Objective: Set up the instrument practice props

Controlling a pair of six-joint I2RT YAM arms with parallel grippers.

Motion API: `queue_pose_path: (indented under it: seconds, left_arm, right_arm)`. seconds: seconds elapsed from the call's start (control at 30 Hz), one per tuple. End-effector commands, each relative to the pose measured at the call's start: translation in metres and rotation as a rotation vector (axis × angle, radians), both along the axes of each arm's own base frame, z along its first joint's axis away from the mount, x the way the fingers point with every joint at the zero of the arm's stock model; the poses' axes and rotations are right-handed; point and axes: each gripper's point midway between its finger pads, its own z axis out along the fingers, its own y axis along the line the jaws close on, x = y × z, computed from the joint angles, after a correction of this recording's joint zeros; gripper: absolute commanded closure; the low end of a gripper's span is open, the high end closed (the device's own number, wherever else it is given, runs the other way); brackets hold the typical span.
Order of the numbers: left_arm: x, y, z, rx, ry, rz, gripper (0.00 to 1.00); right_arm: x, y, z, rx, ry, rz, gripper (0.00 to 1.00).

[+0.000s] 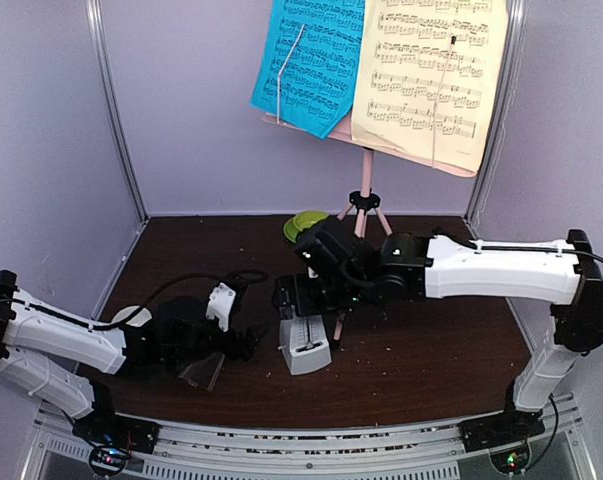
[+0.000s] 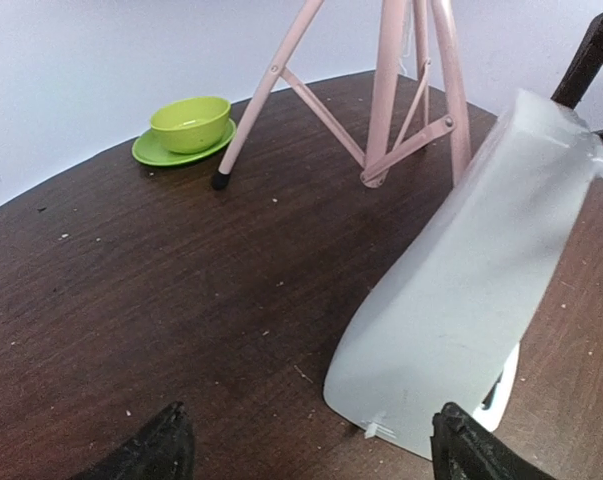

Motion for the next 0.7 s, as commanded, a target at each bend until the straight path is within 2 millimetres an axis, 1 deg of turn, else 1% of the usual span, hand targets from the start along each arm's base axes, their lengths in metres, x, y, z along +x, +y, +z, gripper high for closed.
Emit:
queue_pose_path:
  seconds: [0.0,0.03,0.07,0.1,0.2,0.27,0.33,0.4,0.47,0.53,0.67]
  left_arm:
    - [-0.011,-0.018,0.018,-0.059,-0.015,-0.121,0.15]
    - [-0.014,-0.025,0.018,-0.058,-0.012,-0.157,0.15]
    - [-0.016,-0.030,0.017,-0.056,-0.006,-0.185,0.15]
    - [-0.019,-0.036,0.016,-0.054,0.002,-0.214,0.14]
    - [-0.021,-0.047,0.013,-0.044,0.027,-0.254,0.10]
    - [-0.018,-0.053,0.011,-0.033,0.037,-0.255,0.07]
    - [-0.013,-0.057,0.009,-0.030,0.045,-0.236,0.03]
    - [-0.008,-0.063,0.009,-0.033,0.049,-0.228,0.02]
    - [-0.002,-0.064,0.004,-0.011,0.059,-0.196,0.02]
    - [0.003,-0.059,0.000,0.005,0.055,-0.160,0.02]
    - [0.003,-0.050,-0.001,0.015,0.039,-0.138,0.03]
  right_arm:
    - [-0.014,-0.011,0.039,0.193,-0.096,0.175,0.03]
    - [-0.018,-0.014,0.034,0.229,-0.086,0.227,0.03]
    - [-0.018,-0.019,0.029,0.251,-0.075,0.251,0.02]
    - [-0.018,-0.027,0.017,0.252,-0.060,0.267,0.02]
    - [-0.016,-0.038,0.004,0.261,-0.059,0.331,0.01]
    - [-0.019,-0.040,-0.004,0.248,-0.061,0.370,0.01]
    - [-0.024,-0.040,-0.017,0.234,-0.046,0.411,0.01]
    - [-0.029,-0.040,-0.031,0.242,-0.033,0.440,0.01]
    - [-0.035,-0.038,-0.040,0.283,-0.035,0.465,0.00]
    - [-0.039,-0.037,-0.050,0.299,-0.018,0.477,0.00]
    - [-0.040,-0.034,-0.073,0.292,0.024,0.476,0.00]
